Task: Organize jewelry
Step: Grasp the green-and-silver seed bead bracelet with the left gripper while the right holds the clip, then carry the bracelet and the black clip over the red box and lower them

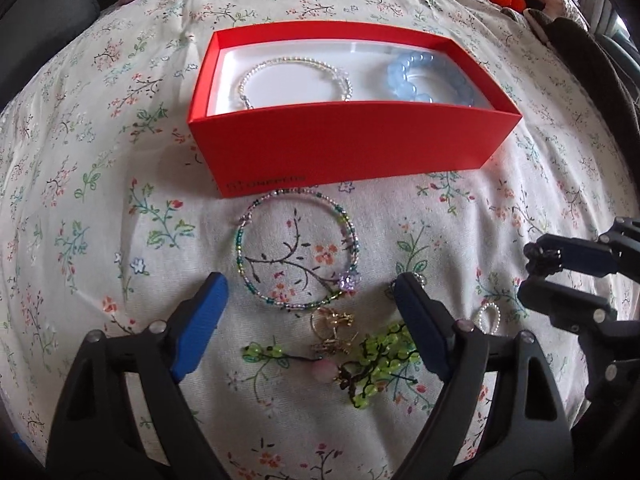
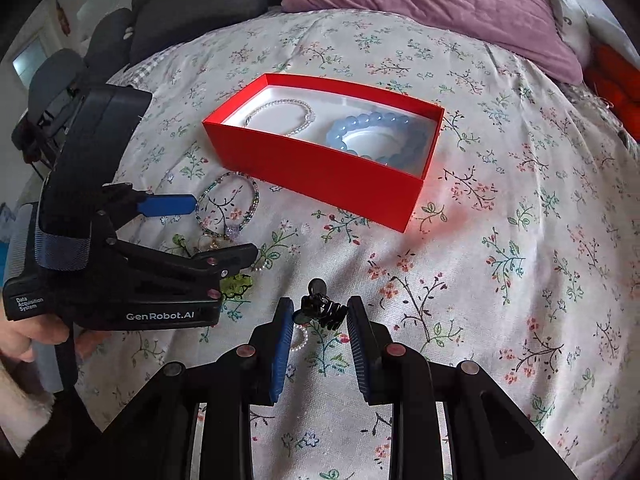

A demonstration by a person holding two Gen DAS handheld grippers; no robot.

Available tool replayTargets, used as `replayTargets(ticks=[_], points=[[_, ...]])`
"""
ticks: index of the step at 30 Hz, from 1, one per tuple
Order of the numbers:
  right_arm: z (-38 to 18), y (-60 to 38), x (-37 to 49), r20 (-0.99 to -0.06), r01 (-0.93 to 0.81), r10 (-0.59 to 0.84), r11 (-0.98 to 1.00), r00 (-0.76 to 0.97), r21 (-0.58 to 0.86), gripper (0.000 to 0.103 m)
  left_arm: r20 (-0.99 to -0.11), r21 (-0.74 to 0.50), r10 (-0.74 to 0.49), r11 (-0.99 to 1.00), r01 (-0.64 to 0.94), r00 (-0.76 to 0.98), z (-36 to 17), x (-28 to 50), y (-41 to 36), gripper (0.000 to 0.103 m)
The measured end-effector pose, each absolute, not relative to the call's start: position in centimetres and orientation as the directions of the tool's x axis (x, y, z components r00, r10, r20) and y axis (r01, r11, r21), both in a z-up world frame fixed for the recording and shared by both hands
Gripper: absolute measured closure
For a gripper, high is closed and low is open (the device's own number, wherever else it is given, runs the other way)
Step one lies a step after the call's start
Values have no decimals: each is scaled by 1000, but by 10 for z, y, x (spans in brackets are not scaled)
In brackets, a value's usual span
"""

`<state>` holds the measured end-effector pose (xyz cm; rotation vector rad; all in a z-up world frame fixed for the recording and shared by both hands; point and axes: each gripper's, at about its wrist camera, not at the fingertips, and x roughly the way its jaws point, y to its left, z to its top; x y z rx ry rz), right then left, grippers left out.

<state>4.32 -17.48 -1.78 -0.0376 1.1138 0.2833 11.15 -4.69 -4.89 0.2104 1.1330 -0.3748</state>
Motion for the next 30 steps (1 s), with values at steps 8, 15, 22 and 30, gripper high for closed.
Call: replayTargets(ticks=[8, 15, 22, 30], points=[[-16, -178, 43, -889, -236, 198, 966, 412, 105, 75, -908, -9, -152, 939, 343, 391, -46, 112, -39, 43], [-19, -179, 47, -893, -224, 188, 969, 408, 102, 75, -908, -8, -152, 938, 346, 390, -45, 110, -34, 77], [-19, -177, 47, -892, -225, 188, 969, 411, 101, 75, -906, -59, -194, 938, 342, 375, -43, 110, -27, 97], [-15, -174, 50, -887, -232, 189, 968, 422, 96, 75, -892, -80, -225, 932, 353, 392, -29, 106, -20, 97]])
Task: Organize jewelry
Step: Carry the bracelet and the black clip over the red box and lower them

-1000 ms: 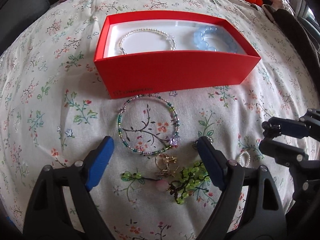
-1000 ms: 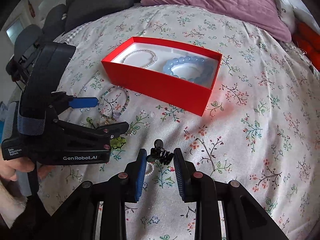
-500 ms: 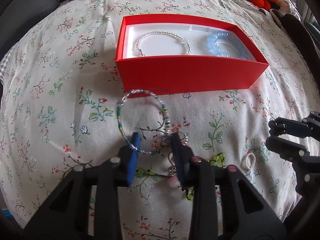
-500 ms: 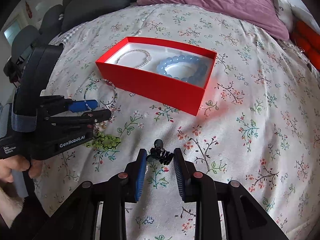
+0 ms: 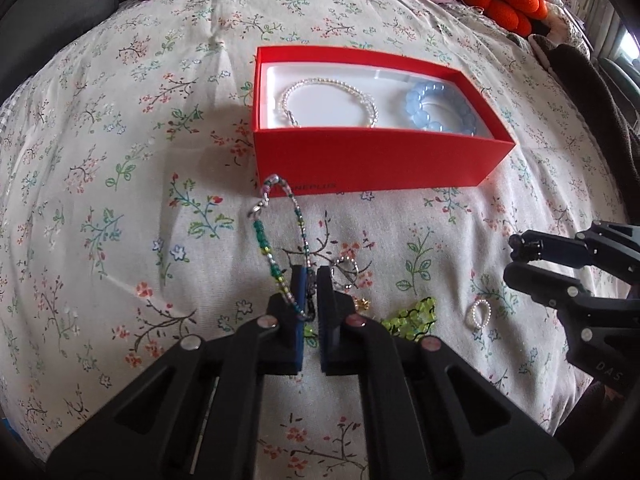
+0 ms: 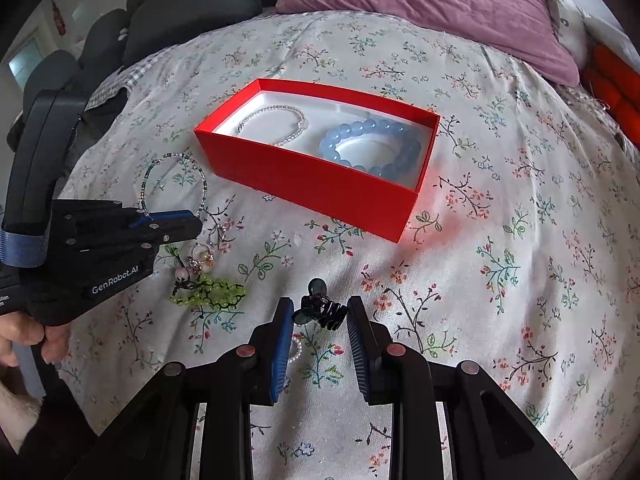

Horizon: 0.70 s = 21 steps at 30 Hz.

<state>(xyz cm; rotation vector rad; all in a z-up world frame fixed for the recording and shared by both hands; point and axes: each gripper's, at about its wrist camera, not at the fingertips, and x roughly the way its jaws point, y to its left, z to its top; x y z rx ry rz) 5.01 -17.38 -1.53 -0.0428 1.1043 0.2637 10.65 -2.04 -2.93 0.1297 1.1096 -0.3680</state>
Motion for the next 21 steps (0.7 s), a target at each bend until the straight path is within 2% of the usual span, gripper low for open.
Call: replayTargets(ticks=[21], points=[[29, -188, 60, -817, -190, 236, 969, 526, 158, 75, -803, -155, -336, 915, 372, 492, 38, 103, -24, 97]])
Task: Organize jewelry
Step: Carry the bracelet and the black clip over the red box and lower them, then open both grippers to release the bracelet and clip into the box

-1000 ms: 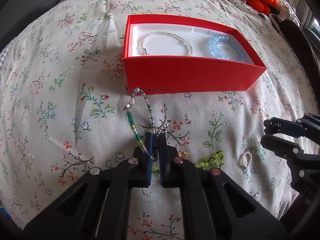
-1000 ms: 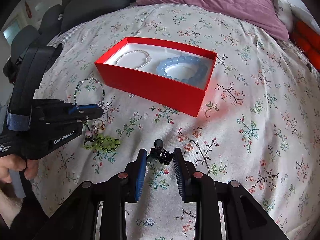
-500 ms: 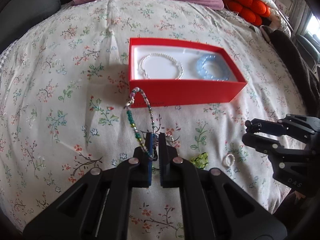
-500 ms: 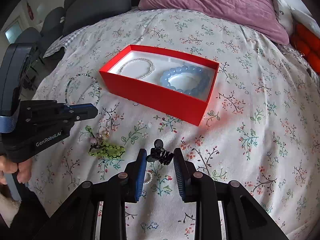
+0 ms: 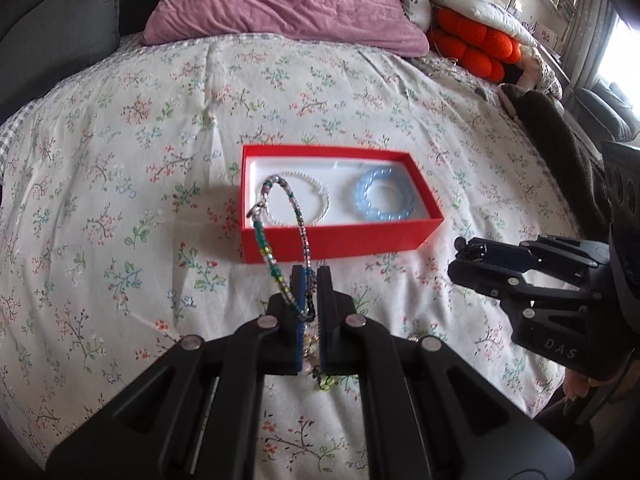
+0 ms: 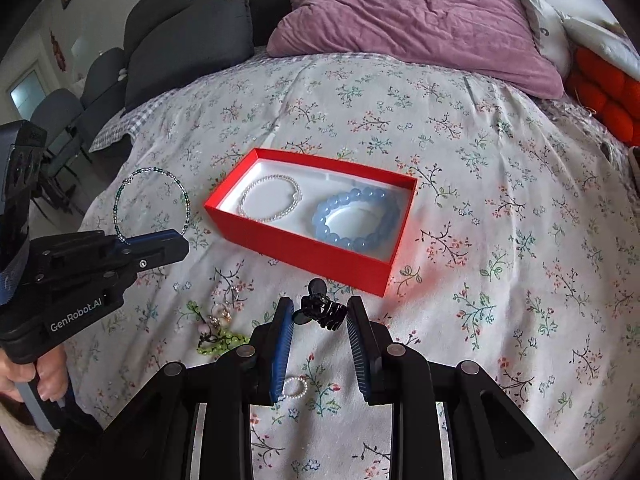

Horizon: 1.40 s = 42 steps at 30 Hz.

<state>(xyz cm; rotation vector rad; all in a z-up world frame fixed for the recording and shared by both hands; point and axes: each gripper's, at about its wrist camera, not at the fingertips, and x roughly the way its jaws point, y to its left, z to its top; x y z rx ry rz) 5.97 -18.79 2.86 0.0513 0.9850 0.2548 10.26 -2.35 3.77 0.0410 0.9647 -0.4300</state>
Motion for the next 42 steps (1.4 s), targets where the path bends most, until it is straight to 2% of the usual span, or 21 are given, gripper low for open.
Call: replayTargets(ticks=[6, 12, 21, 33, 35, 40, 42], points=[[39, -187, 73, -796, -168, 253, 967, 549, 191, 75, -782, -177, -356, 914, 365, 512, 46, 117, -30, 97], [41, -185, 91, -782, -149, 257, 966, 568, 209, 75, -777, -211, -355, 925, 315, 520, 32, 142, -30, 97], [26, -187, 117, -792, -114, 236, 971, 564, 208, 75, -789, -168, -306, 942, 292, 533, 14, 159, -47, 97], [9, -200, 137, -799, -76, 233, 970, 554, 229, 75, -804, -166, -299, 943, 289, 514, -1, 174, -59, 97], [8, -200, 138, -800, -76, 234, 970, 552, 232, 75, -809, -151, -283, 947, 284, 516, -3, 175, -60, 92], [8, -206, 140, -810, -53, 250, 963, 530, 263, 72, -814, -134, -266, 951, 279, 516, 0, 173, -59, 68], [13, -207, 137, -806, -55, 242, 966, 540, 253, 69, -812, -127, -261, 952, 279, 522, 3, 170, -58, 62]])
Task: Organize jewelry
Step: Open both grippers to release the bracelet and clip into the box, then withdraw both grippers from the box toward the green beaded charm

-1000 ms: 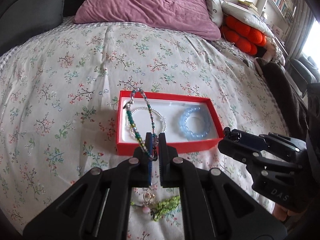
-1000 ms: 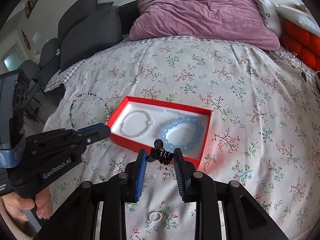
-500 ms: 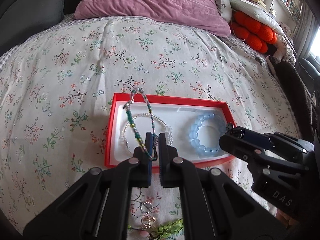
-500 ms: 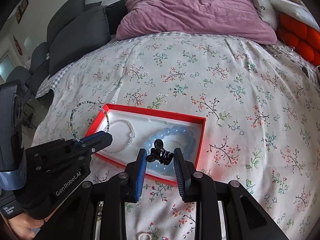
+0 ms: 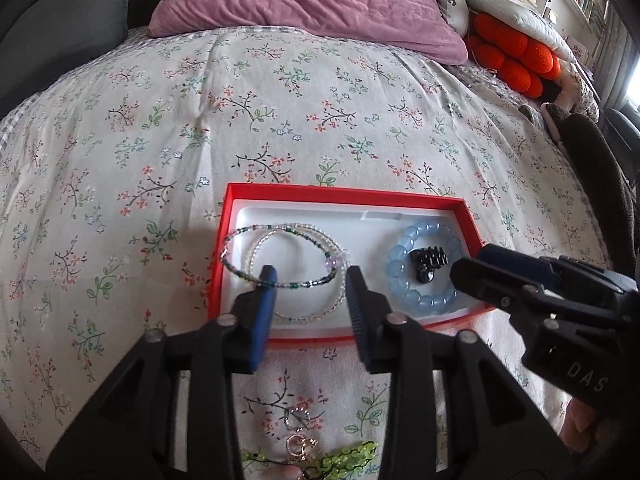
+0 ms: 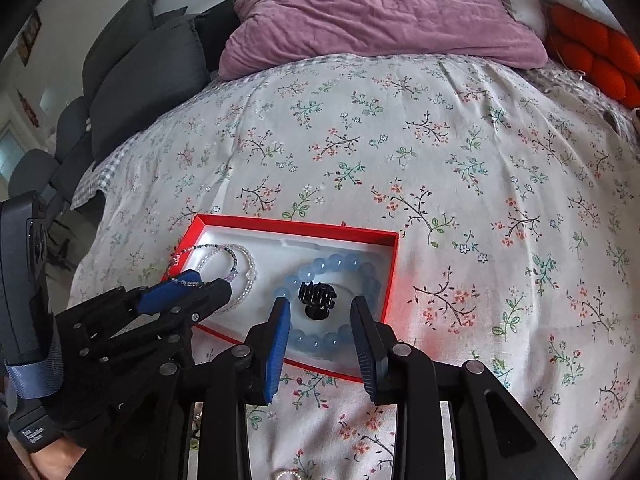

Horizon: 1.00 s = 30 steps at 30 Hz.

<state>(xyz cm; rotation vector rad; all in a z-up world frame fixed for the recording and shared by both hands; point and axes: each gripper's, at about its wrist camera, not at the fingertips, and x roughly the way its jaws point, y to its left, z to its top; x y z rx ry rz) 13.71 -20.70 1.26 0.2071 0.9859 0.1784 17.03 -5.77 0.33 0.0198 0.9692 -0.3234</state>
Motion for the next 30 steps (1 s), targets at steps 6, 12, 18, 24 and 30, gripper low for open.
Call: replayTargets(ticks=[6, 12, 18, 24, 30], points=[[28, -206, 124, -789, -78, 242, 968, 565, 240, 56, -803, -92, -243, 953, 289, 544, 15, 158, -50, 45], [42, -204, 109, -776, -103, 239, 970, 583, 221, 45, -807, -77, -228, 955, 286, 546, 22, 144, -36, 32], [41, -204, 95, -804, -74, 183, 982, 566, 171, 35, -826, -76, -214, 959, 274, 521, 23, 129, -26, 18], [32, -202, 80, -833, -57, 145, 989, 534, 136, 24, -852, -67, -189, 964, 256, 488, 15, 112, -19, 5], [23, -200, 63, -856, -44, 111, 994, 505, 103, 18, -870, -91, -182, 973, 214, 458, 6, 98, -7, 2]])
